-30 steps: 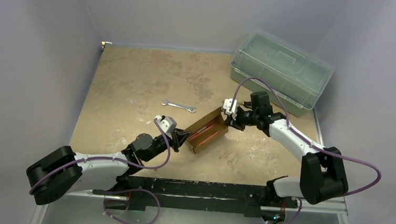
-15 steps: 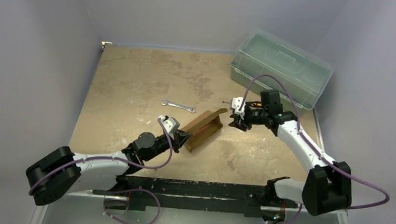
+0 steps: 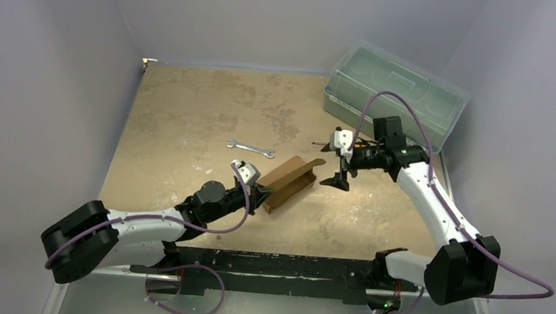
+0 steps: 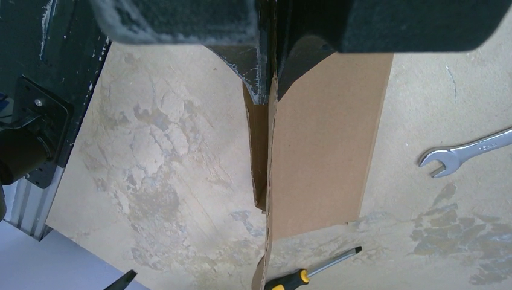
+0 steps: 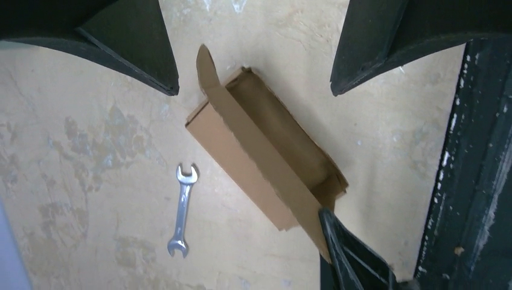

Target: Fold the paper box

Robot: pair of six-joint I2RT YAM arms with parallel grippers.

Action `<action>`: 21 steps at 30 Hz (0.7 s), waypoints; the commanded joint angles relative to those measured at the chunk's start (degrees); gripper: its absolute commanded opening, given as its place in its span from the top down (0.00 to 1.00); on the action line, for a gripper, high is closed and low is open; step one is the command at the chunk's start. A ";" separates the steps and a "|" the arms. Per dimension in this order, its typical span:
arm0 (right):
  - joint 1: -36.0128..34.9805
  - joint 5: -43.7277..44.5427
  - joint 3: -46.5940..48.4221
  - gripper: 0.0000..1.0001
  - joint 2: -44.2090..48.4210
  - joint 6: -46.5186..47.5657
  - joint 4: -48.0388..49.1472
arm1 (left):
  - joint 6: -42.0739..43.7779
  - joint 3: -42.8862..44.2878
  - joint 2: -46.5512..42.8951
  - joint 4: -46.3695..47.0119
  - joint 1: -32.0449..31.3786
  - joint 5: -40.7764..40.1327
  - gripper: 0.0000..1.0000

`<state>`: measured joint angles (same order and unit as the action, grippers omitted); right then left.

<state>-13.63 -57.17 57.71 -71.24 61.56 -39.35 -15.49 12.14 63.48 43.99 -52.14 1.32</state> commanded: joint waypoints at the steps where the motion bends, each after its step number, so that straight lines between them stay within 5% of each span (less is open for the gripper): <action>1: -3.11 -1.15 1.65 0.01 2.73 -6.45 3.62 | -1.47 3.00 2.23 -1.49 0.28 2.26 1.00; 8: -10.89 3.57 3.93 0.06 -3.48 0.75 -0.67 | -3.89 5.63 3.76 -6.26 0.26 2.72 0.85; 21: -16.86 11.29 1.19 0.64 -9.09 9.93 -3.26 | -8.29 8.14 5.59 -10.53 0.28 4.24 0.61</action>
<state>-30.46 -48.34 59.94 -81.08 66.70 -40.58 -20.97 18.44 69.10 34.13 -52.14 4.38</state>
